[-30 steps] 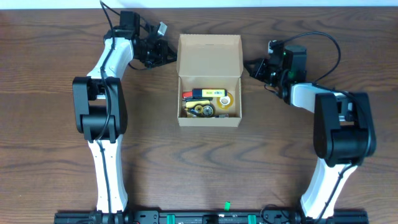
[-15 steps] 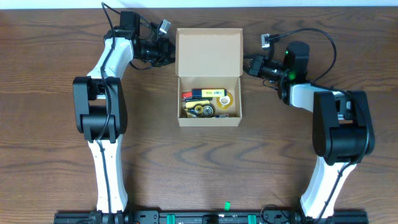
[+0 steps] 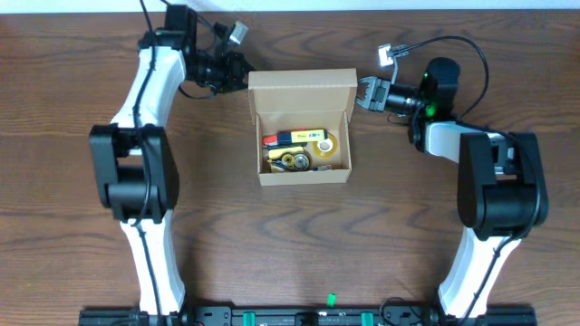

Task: Pack container
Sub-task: 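Push the lid closed with both grippers from the sides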

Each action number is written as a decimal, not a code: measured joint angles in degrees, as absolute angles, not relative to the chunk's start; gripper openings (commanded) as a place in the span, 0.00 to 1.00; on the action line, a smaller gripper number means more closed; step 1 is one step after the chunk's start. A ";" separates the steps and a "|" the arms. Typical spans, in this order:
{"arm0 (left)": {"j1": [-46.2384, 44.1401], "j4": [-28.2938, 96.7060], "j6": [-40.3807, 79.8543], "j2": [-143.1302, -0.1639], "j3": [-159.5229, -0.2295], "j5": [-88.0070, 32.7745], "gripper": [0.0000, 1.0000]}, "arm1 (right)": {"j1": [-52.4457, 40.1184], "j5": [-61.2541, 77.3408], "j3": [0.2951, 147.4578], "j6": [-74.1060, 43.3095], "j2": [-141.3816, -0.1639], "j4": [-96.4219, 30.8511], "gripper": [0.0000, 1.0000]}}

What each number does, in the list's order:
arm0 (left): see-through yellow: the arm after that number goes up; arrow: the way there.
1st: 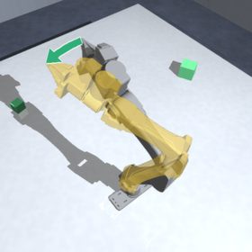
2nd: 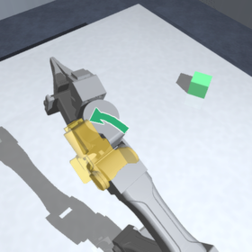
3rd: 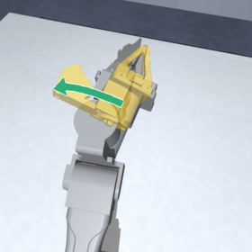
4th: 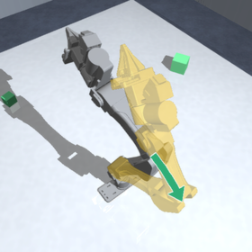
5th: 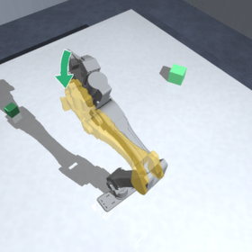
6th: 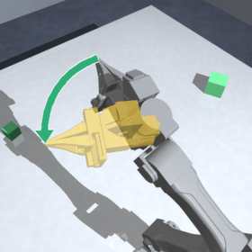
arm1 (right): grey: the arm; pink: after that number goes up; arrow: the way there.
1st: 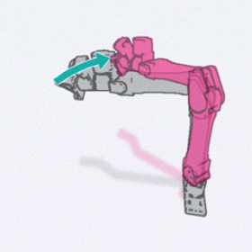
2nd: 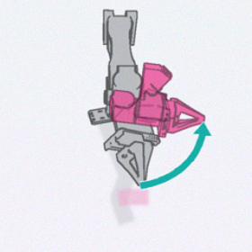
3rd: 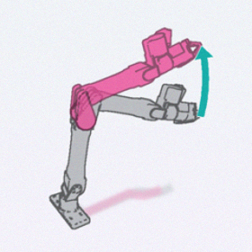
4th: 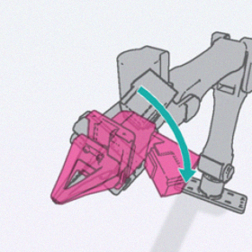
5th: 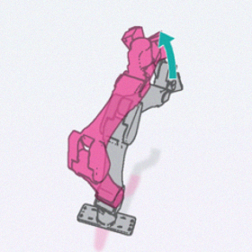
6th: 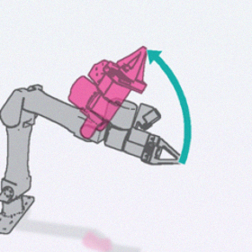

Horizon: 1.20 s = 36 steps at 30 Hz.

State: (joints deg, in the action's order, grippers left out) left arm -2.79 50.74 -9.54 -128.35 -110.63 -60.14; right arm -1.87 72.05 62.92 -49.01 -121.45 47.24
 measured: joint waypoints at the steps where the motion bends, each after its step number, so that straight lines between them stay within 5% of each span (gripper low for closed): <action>1: -2.79 51.99 -10.79 -126.91 -110.65 -59.11 0.06 | -1.83 73.47 62.92 -49.32 -121.45 47.24 0.02; 13: -5.87 67.02 -23.09 -122.87 -110.85 -43.75 0.06 | -1.85 84.09 62.94 -56.82 -121.38 46.85 0.01; 28: -9.96 70.28 -24.51 -122.87 -110.85 -27.29 0.06 | -1.85 87.92 61.04 -59.70 -121.03 40.60 0.02; 36: -9.96 70.28 -23.68 -119.48 -110.93 -26.09 0.06 | -1.96 88.60 65.04 -77.12 -120.86 84.31 0.02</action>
